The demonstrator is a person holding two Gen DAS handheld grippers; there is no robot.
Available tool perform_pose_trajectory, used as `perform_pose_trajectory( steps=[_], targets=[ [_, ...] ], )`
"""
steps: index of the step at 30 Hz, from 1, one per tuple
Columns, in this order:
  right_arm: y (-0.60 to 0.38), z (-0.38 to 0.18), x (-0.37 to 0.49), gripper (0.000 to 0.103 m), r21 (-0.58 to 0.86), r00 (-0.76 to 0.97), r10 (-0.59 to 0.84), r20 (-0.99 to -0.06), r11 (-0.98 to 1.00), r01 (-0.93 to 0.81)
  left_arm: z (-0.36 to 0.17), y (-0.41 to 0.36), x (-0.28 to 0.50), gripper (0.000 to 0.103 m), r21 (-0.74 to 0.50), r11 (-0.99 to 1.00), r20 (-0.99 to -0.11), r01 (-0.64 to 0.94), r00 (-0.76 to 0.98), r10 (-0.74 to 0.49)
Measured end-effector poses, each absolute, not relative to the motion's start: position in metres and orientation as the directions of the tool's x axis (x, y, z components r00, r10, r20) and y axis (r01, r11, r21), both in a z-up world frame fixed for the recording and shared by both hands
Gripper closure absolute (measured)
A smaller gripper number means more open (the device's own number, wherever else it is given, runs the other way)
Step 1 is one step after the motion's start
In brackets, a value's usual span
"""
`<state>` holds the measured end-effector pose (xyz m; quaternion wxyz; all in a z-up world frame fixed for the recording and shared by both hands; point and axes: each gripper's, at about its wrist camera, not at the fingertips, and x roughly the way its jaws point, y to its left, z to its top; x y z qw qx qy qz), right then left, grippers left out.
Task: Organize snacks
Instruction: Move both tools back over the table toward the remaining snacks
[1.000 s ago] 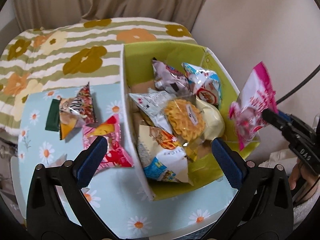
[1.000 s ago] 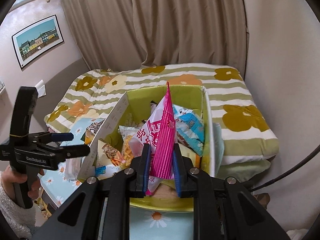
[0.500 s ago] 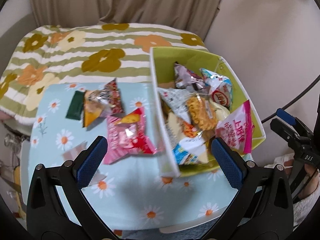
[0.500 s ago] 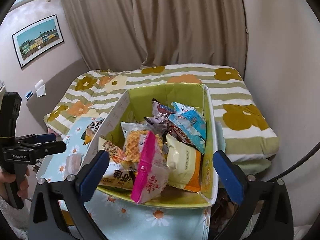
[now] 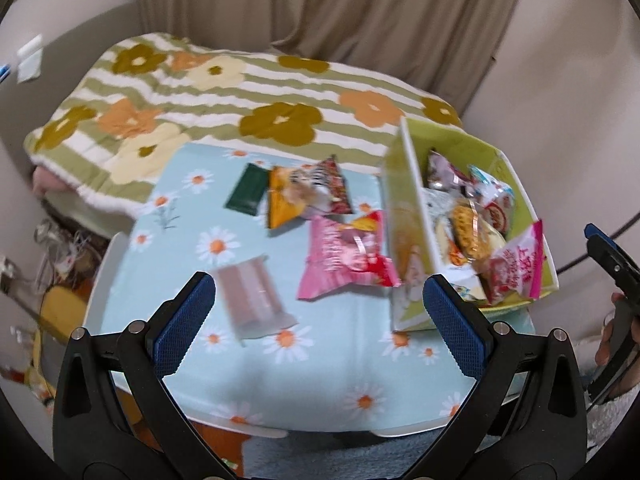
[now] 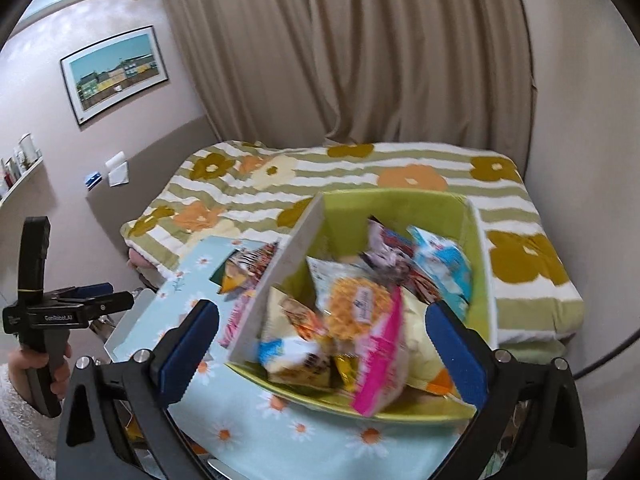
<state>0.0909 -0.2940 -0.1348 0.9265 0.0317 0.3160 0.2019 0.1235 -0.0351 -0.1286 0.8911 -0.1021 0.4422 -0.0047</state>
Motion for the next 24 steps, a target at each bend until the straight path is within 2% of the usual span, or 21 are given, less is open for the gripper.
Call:
perform_pose_trajectory(
  steps=[10, 24],
  targets=[
    [-0.203, -0.132, 0.101, 0.0, 0.137, 0.703, 0.404, -0.585, 0.904, -0.406, -0.132, 0.035, 0.126, 0.0, -0.188, 0.977, -0.787, -0.104, 0.612, -0.086],
    [-0.066, -0.194, 0.144, 0.0, 0.163, 0.607, 0.355, -0.712, 0.923, -0.348, -0.162, 0.115, 0.23, 0.0, -0.154, 0.984, -0.854, 0.084, 0.49, -0.175]
  ],
)
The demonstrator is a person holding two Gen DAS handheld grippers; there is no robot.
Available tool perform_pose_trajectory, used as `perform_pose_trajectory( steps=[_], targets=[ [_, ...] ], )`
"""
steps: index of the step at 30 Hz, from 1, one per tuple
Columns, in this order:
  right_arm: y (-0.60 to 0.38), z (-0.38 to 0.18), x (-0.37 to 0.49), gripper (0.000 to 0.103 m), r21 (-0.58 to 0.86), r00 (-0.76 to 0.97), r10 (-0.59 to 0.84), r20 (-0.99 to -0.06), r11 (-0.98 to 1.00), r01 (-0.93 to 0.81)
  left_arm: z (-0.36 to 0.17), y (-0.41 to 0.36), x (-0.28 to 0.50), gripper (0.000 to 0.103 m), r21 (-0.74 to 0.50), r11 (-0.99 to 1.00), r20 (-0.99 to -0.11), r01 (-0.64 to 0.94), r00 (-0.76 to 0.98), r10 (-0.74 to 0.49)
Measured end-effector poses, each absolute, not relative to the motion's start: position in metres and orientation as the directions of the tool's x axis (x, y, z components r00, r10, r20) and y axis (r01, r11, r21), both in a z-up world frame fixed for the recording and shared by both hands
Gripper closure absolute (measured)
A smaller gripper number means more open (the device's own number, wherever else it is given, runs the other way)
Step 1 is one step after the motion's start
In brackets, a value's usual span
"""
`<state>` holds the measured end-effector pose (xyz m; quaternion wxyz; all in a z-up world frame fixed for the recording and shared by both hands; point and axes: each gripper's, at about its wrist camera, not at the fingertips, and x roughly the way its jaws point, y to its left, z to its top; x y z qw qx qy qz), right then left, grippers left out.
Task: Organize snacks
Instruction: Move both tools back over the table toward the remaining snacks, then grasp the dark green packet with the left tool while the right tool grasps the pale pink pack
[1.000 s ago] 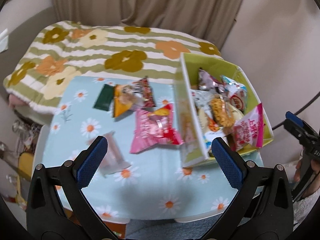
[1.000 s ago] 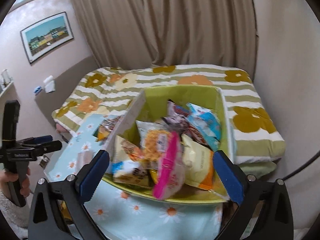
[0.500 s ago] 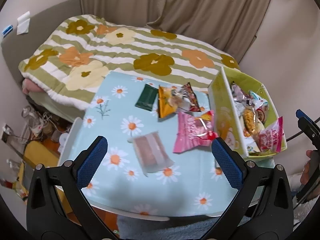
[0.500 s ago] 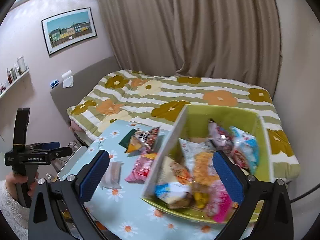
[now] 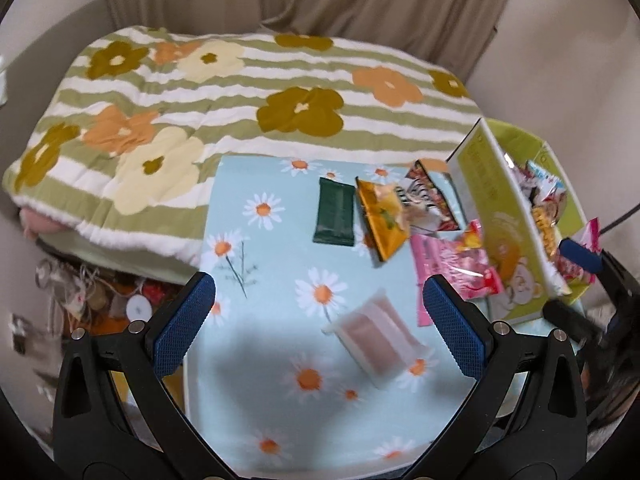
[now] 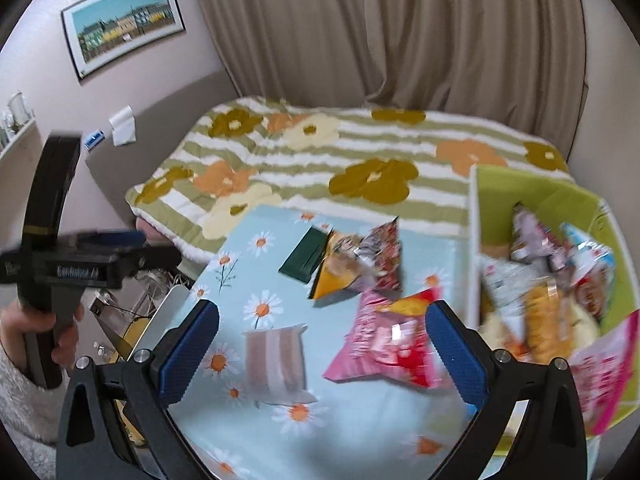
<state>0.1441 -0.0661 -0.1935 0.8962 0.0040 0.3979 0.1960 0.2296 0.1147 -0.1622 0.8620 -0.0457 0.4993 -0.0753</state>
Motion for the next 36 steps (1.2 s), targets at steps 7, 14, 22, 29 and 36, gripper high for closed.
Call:
perform_pose_trajectory(
  steps=[7, 14, 22, 29, 36],
  targets=[
    [-0.025, -0.236, 0.16, 0.0, 0.112, 0.56, 0.259, -0.787, 0.953, -0.282, -0.21, 0.115, 0.299, 0.0, -0.151, 0.967, -0.906, 0.205, 0.363, -0.218],
    [-0.001, -0.268, 0.162, 0.0, 0.071, 0.512, 0.191, -0.837, 0.967, -0.244, -0.256, 0.09, 0.354, 0.002, -0.134, 0.95, -0.94, 0.282, 0.267, -0.212],
    [0.012, -0.292, 0.169, 0.0, 0.061, 0.464, 0.17, -0.87, 0.969, -0.24, -0.296, 0.064, 0.391, 0.012, -0.113, 0.942, -0.965, 0.317, 0.19, -0.179],
    [0.025, -0.303, 0.175, 0.0, 0.037, 0.437, 0.167, -0.884, 0.956, -0.29, -0.315, 0.05, 0.403, 0.022, -0.074, 0.941, -0.978, 0.33, 0.162, -0.134],
    [0.024, -0.308, 0.184, 0.0, 0.06, 0.424, 0.192, -0.885, 0.95, -0.306, -0.318, 0.04, 0.403, 0.023, -0.03, 0.938, -0.979, 0.346, 0.178, -0.097]
  ],
)
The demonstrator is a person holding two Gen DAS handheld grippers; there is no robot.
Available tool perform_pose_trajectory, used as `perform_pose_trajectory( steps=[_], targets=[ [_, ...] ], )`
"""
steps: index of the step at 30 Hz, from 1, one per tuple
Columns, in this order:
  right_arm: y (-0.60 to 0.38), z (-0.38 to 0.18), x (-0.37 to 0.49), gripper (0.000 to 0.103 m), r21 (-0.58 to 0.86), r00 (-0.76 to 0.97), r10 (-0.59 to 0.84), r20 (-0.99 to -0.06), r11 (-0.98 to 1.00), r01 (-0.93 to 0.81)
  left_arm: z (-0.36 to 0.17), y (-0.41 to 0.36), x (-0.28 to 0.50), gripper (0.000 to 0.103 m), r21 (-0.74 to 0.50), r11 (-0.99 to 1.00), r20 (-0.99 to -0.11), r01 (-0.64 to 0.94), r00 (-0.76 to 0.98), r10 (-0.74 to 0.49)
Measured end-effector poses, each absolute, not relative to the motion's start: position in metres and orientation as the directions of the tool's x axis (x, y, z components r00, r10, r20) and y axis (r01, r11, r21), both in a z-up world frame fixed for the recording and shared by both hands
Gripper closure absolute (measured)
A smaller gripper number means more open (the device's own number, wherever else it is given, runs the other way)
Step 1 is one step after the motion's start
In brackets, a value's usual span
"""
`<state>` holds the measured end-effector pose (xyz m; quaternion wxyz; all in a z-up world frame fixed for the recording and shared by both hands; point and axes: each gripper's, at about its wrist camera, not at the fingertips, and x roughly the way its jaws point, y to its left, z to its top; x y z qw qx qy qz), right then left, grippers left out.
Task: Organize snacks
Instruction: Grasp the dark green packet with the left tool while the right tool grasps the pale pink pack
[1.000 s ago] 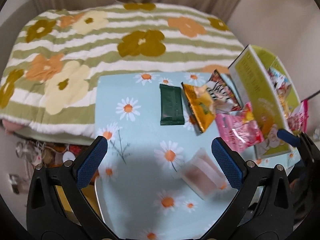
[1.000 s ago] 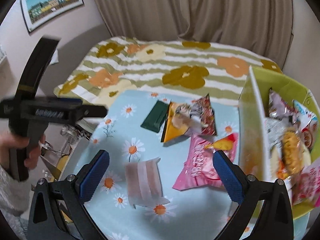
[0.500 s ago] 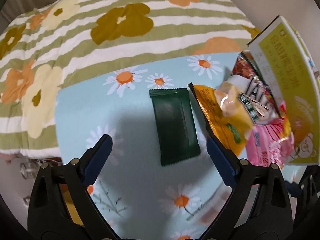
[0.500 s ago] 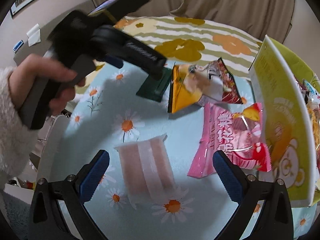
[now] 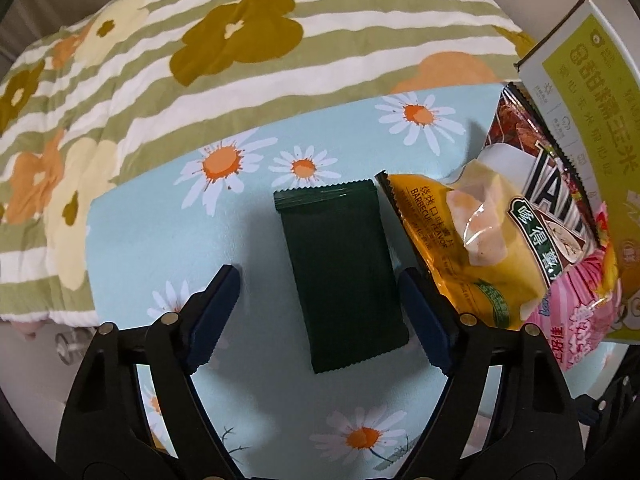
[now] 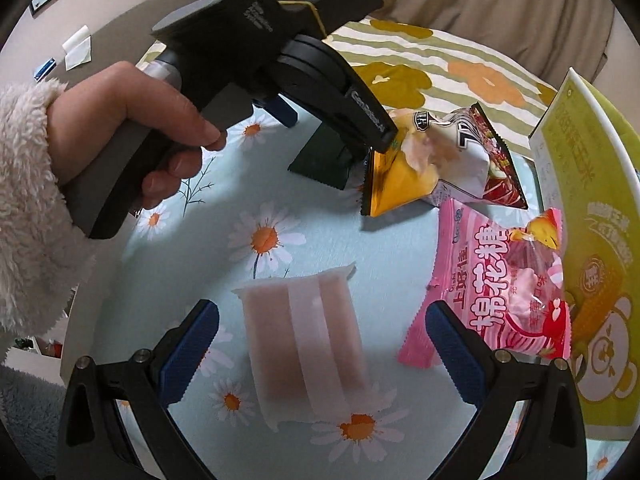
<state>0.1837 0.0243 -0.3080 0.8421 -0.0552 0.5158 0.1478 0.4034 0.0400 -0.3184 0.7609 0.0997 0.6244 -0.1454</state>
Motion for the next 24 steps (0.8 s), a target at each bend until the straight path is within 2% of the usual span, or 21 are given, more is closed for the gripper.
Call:
perform_pose_trajectory(
  steps=[3, 7, 8, 20, 24],
  targets=[
    [0.023, -0.309, 0.185, 0.002, 0.069, 0.421, 0.203, -0.884, 0.947, -0.312, -0.319, 0.034, 0.401, 0.027, 0.003, 0.931, -0.978, 0.365, 0.197, -0.074],
    [0.023, -0.314, 0.185, 0.005, 0.076, 0.412, 0.214, -0.886, 0.943, -0.325, -0.314, 0.027, 0.396, 0.052, 0.002, 0.918, -0.974, 0.397, 0.209, -0.088],
    [0.024, -0.315, 0.185, 0.005, 0.077, 0.411, 0.216, -0.885, 0.941, -0.328, -0.313, 0.025, 0.395, 0.055, 0.002, 0.913, -0.974, 0.407, 0.209, -0.092],
    [0.024, -0.324, 0.177, 0.005, 0.072, 0.404, 0.223, -0.887, 0.932, -0.356, -0.31, 0.047, 0.382, 0.058, -0.057, 0.926, -0.97, 0.373, 0.199, -0.14],
    [0.028, -0.33, 0.175, 0.014, 0.071, 0.385, 0.227, -0.895, 0.923, -0.378, -0.31, 0.058, 0.373, 0.058, -0.073, 0.933, -0.969, 0.352, 0.196, -0.149]
  ],
)
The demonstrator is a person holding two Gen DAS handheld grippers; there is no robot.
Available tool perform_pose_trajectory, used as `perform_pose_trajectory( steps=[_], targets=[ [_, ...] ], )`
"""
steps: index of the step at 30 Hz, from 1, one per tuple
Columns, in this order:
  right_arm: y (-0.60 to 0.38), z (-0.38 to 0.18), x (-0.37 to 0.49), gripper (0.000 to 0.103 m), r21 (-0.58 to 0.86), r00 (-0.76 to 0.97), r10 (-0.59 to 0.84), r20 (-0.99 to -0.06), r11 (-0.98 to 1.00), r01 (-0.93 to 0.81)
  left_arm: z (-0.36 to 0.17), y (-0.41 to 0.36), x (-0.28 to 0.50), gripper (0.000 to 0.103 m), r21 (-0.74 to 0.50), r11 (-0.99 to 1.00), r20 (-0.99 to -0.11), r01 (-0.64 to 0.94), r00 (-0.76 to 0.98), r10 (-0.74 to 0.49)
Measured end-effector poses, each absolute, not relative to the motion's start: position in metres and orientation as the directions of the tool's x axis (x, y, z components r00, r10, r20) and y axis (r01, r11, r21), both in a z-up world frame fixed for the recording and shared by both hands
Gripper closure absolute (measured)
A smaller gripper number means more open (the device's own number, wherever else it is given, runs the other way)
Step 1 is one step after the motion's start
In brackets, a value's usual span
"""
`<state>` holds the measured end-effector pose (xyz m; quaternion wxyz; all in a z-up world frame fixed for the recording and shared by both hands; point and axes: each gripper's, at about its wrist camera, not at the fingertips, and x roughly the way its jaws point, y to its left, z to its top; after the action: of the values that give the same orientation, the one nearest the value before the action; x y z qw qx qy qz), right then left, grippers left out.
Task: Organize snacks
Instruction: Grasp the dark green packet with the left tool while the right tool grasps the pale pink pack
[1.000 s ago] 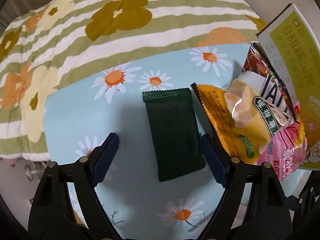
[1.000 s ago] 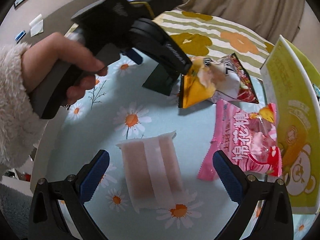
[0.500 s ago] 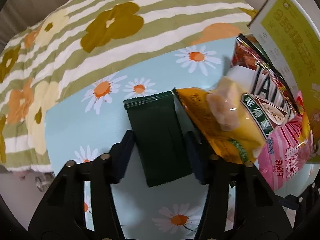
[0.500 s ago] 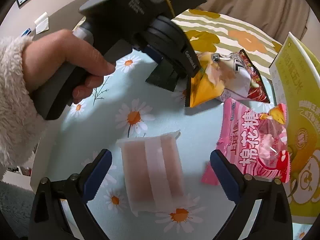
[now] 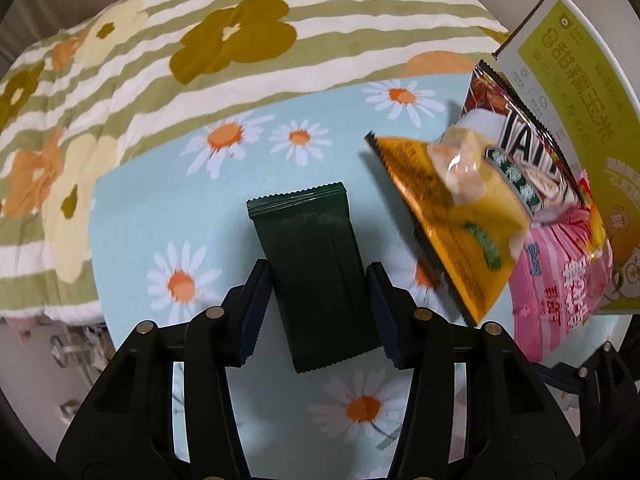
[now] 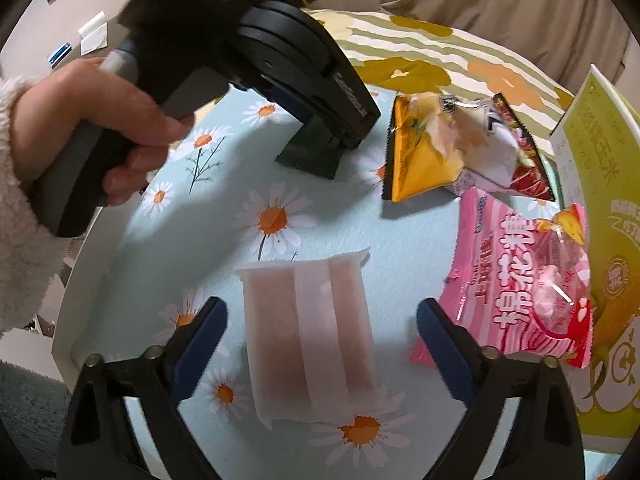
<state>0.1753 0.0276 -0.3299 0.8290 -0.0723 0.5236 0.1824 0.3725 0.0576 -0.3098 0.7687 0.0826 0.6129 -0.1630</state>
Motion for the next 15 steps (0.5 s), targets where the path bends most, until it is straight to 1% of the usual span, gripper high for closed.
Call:
perform_pose_trajectory(
  steps=[9, 12, 15],
  targets=[
    [0.038, -0.346, 0.173, 0.015, 0.051, 0.361, 0.218, -0.907, 0.907, -0.419, -0.301, 0.08, 0.347, 0.058, -0.095, 0.947, -0.965, 0.306, 0.204, -0.163],
    [0.043, -0.352, 0.171, 0.027, 0.054, 0.347, 0.221, -0.911, 0.901, -0.431, -0.298, 0.085, 0.338, 0.058, -0.099, 0.95, -0.964, 0.295, 0.208, -0.165],
    [0.049, -0.353, 0.168, 0.032, 0.023, 0.361, 0.203, -0.91, 0.895, -0.445, -0.298, 0.091, 0.33, 0.058, -0.103, 0.954, -0.963, 0.282, 0.211, -0.166]
  ],
)
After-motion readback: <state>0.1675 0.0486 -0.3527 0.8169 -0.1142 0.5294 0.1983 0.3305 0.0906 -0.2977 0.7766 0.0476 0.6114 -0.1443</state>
